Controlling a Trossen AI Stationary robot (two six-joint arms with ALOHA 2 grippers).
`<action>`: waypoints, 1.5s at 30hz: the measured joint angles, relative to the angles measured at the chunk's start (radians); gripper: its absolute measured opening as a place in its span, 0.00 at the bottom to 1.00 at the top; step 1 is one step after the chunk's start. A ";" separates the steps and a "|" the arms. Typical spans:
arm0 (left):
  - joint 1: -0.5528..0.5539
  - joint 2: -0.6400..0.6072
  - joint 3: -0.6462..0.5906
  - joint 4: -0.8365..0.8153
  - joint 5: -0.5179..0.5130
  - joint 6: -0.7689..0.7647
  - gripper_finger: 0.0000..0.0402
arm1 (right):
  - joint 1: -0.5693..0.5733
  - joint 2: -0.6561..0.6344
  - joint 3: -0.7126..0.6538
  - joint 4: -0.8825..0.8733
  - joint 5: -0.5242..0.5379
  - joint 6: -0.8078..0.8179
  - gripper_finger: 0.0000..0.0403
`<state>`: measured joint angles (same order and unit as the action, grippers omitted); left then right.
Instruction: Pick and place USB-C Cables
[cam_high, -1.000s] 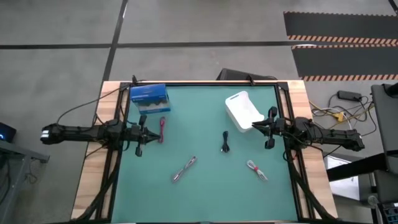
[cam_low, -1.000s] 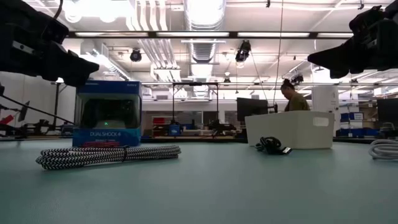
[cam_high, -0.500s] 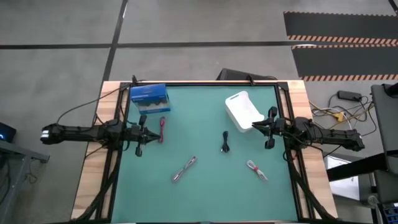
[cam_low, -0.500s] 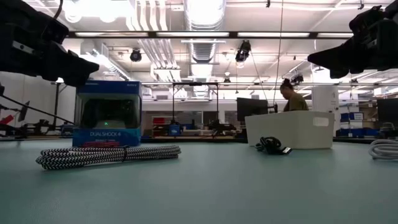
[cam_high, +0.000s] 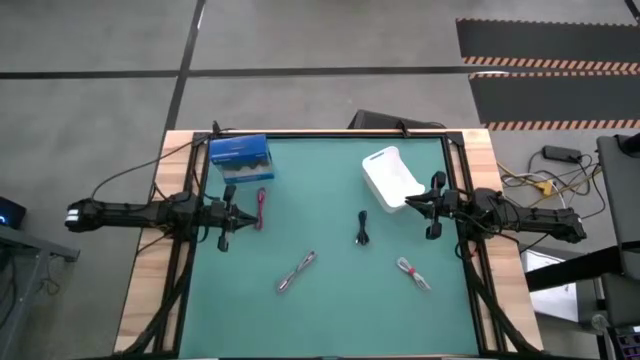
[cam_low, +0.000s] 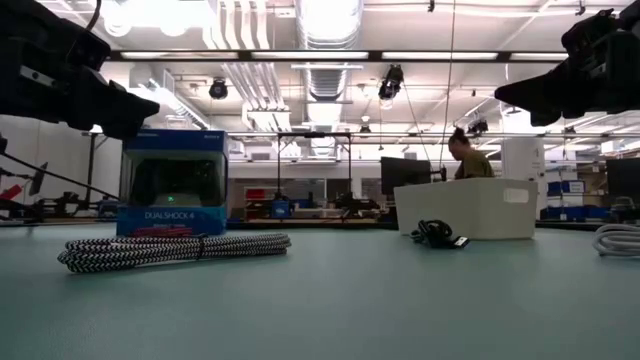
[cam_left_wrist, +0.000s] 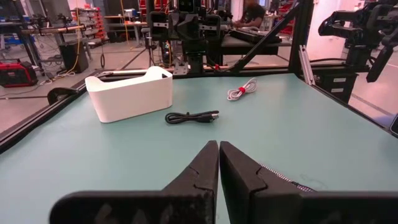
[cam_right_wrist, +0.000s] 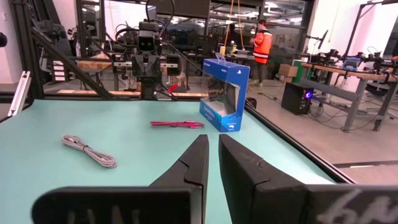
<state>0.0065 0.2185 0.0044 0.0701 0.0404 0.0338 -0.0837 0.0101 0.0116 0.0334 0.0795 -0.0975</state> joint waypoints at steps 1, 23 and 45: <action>0.000 0.000 0.000 0.000 0.000 0.000 0.00 | 0.000 0.000 0.000 0.000 0.000 0.000 0.07; 0.000 0.000 0.000 0.000 0.000 0.000 0.00 | 0.000 0.000 0.000 0.000 0.000 0.000 0.07; 0.000 0.003 0.000 0.067 -0.002 0.000 0.00 | 0.003 -0.001 0.000 0.013 -0.008 0.244 0.07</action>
<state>0.0063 0.2218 0.0044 0.1375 0.0384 0.0340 -0.0809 0.0089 0.0116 0.0466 0.0712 0.1466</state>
